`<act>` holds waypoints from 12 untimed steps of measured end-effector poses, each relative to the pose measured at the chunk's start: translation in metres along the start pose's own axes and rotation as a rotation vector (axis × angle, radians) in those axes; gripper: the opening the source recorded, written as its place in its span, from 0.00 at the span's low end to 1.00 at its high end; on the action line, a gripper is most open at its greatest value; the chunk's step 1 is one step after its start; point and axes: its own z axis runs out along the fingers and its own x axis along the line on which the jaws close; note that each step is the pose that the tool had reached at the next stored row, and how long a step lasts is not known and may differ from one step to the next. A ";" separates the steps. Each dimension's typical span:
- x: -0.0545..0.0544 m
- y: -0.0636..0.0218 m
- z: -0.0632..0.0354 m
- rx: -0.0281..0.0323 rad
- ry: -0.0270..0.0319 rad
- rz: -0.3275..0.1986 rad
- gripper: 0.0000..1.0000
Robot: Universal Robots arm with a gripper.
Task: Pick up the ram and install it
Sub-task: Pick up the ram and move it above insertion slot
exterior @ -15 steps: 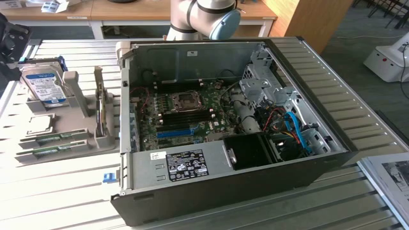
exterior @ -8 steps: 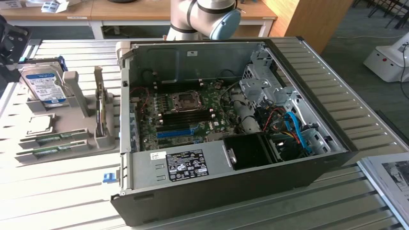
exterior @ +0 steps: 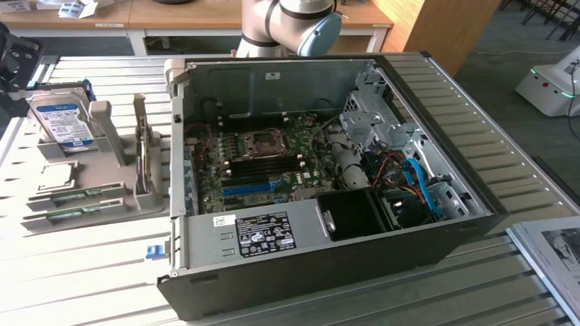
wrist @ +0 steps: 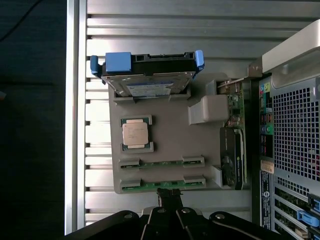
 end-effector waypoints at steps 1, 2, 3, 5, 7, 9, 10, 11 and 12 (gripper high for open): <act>0.000 0.0000 0.0000 0.0001 0.0000 0.000 0.10; 0.000 0.0000 0.0000 0.0000 0.0000 0.000 0.10; 0.000 0.0000 0.0000 0.0000 0.0000 0.000 0.10; 0.000 0.0000 0.0000 0.0000 0.0000 0.000 0.10; 0.000 0.0000 0.0000 0.0000 0.0000 0.000 0.10; 0.000 0.0000 0.0000 0.0000 0.0002 -0.003 0.10; 0.000 0.0000 0.0000 -0.0001 0.0003 -0.007 0.10; 0.000 0.0000 0.0000 -0.0002 0.0006 -0.011 0.10; 0.000 0.0000 0.0000 -0.0003 0.0008 -0.018 0.10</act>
